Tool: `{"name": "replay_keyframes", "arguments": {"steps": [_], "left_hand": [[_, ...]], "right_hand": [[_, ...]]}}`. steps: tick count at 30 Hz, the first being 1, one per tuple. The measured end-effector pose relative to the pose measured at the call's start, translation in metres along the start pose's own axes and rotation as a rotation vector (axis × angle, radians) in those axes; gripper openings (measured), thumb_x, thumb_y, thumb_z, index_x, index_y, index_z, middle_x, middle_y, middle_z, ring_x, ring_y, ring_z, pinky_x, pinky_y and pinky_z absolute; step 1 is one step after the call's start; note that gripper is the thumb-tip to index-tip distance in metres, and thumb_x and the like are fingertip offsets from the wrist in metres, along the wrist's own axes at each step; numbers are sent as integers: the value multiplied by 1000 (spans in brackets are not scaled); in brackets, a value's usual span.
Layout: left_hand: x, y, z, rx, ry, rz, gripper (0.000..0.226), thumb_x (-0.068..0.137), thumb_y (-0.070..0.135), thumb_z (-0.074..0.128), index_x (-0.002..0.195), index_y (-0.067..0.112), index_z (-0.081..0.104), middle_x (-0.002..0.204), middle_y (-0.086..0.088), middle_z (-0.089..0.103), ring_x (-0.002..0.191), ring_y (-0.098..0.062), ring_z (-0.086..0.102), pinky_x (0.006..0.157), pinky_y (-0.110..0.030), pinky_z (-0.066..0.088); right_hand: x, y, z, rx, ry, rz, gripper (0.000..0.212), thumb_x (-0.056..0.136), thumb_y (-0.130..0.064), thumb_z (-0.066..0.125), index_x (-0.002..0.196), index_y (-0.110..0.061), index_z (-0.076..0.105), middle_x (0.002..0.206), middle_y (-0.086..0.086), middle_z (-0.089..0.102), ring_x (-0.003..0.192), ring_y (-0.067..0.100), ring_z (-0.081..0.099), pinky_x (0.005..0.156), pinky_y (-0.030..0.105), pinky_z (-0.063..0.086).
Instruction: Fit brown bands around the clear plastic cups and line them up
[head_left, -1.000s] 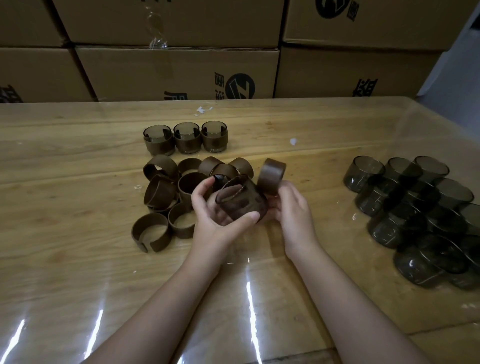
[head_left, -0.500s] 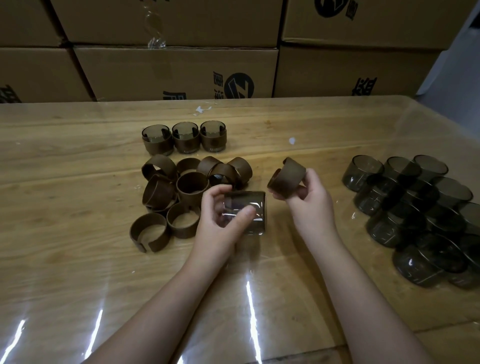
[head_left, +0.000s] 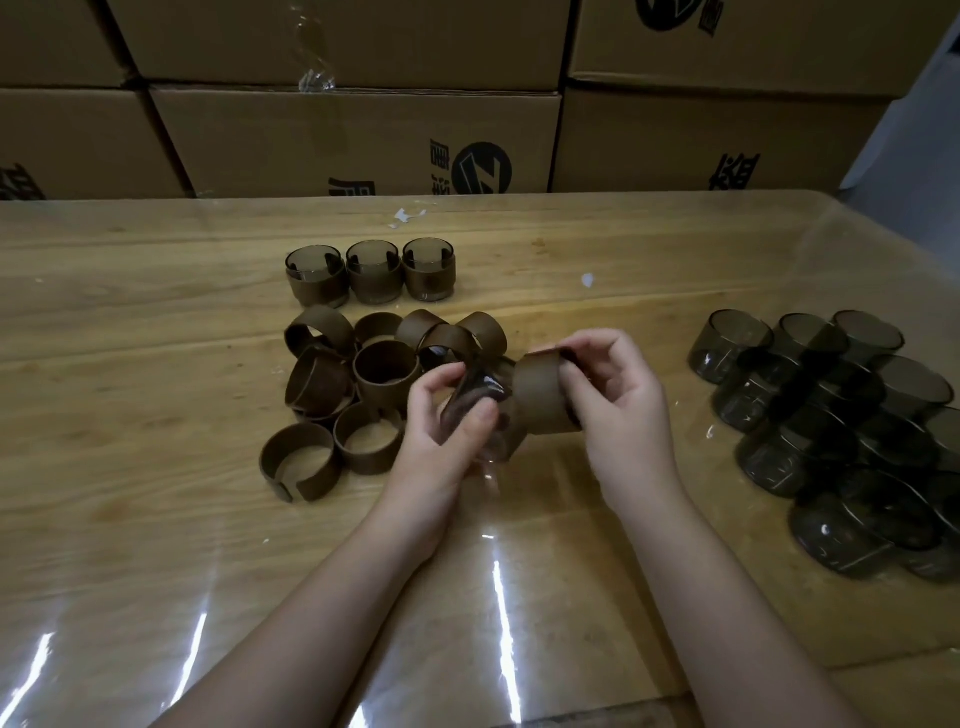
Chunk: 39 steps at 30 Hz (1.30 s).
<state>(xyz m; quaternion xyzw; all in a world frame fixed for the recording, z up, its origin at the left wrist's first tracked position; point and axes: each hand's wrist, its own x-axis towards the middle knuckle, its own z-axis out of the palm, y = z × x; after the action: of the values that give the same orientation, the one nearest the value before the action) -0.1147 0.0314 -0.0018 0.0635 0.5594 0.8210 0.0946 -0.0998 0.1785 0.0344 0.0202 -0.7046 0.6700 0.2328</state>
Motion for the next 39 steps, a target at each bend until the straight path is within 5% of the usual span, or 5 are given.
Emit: {"name": "replay_keyframes", "arguments": {"steps": [8, 14, 21, 30, 39], "left_hand": [[-3, 7, 1, -108, -121, -99, 58, 79, 15, 68, 134, 13, 50, 135, -15, 54, 121, -34, 56, 91, -50, 52], [-4, 8, 5, -46, -185, -108, 101, 55, 56, 84, 137, 13, 45, 127, -13, 59, 109, -19, 63, 82, -30, 54], [-5, 3, 7, 113, -90, 26, 38, 78, 41, 61, 114, 33, 57, 114, -3, 63, 102, -11, 65, 74, -22, 52], [-11, 11, 10, 349, -29, 182, 38, 79, 31, 57, 117, 30, 51, 117, 11, 59, 112, -10, 59, 95, -36, 50], [-11, 8, 12, 423, 53, 178, 37, 75, 34, 63, 110, 41, 54, 106, 22, 59, 103, 3, 58, 87, -32, 55]], "right_hand": [[-10, 1, 14, 80, 3, -2, 24, 93, -18, 54, 93, -37, 68, 98, -12, 69, 97, 6, 65, 78, 20, 51], [-25, 4, 34, -21, -26, 10, 19, 95, -16, 51, 98, -32, 61, 104, -9, 64, 103, 5, 60, 88, 25, 51], [-29, -2, 41, -3, -82, 27, 16, 92, -30, 46, 102, -31, 58, 113, 2, 61, 109, 15, 59, 95, 42, 50], [-26, 8, 38, 114, -66, 160, 32, 93, -42, 42, 107, -26, 66, 111, -10, 68, 107, 1, 61, 84, 15, 49], [-28, 12, 47, 302, 71, 242, 35, 93, -42, 42, 94, -29, 74, 106, -2, 72, 103, 14, 68, 79, 27, 55]]}}
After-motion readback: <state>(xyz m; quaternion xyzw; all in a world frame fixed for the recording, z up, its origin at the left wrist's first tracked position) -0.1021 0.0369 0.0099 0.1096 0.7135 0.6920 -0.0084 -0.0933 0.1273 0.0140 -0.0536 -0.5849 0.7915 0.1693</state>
